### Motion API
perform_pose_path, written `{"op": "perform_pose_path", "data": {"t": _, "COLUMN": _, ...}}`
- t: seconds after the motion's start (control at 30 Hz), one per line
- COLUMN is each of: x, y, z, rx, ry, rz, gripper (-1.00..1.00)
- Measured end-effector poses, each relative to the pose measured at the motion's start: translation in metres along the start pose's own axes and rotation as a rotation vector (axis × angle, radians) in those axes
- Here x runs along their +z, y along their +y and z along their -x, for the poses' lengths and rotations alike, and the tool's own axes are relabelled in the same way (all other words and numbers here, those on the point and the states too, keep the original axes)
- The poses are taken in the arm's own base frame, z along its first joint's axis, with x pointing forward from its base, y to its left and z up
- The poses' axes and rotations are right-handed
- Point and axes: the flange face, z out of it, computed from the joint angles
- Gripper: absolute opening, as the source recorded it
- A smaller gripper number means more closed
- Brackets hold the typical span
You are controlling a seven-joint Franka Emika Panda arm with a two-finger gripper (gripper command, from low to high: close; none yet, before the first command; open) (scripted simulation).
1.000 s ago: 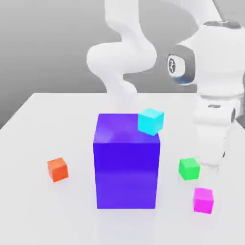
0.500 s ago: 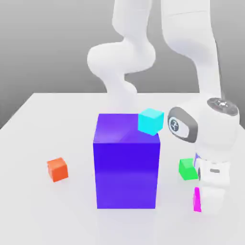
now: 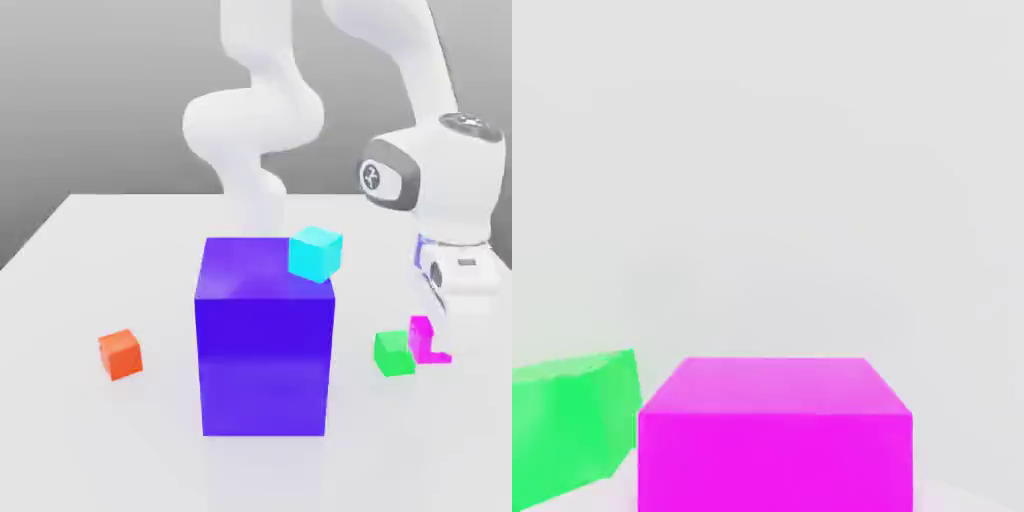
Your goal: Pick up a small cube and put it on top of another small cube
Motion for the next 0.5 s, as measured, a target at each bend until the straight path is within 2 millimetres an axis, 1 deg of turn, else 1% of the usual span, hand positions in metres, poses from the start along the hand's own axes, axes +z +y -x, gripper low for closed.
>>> {"op": "perform_pose_path", "data": {"t": 0.13, "x": -0.011, "y": -0.027, "z": 0.033, "rx": -0.158, "ry": -0.003, "rz": 0.010, "gripper": -1.00}}
{"op": "perform_pose_path", "data": {"t": 0.17, "x": -0.007, "y": -0.030, "z": 0.036, "rx": -0.178, "ry": -0.004, "rz": 0.011, "gripper": -1.00}}
{"op": "perform_pose_path", "data": {"t": 0.23, "x": 0.005, "y": -0.032, "z": 0.038, "rx": -0.193, "ry": -0.005, "rz": 0.013, "gripper": -1.00}}
{"op": "perform_pose_path", "data": {"t": 0.4, "x": 0.044, "y": -0.031, "z": 0.040, "rx": -0.196, "ry": -0.005, "rz": 0.015, "gripper": -1.00}}
{"op": "perform_pose_path", "data": {"t": 0.43, "x": 0.051, "y": -0.032, "z": 0.041, "rx": -0.198, "ry": -0.005, "rz": 0.014, "gripper": 1.00}}
{"op": "perform_pose_path", "data": {"t": 0.5, "x": 0.051, "y": -0.031, "z": 0.041, "rx": -0.194, "ry": -0.005, "rz": 0.014, "gripper": 1.00}}
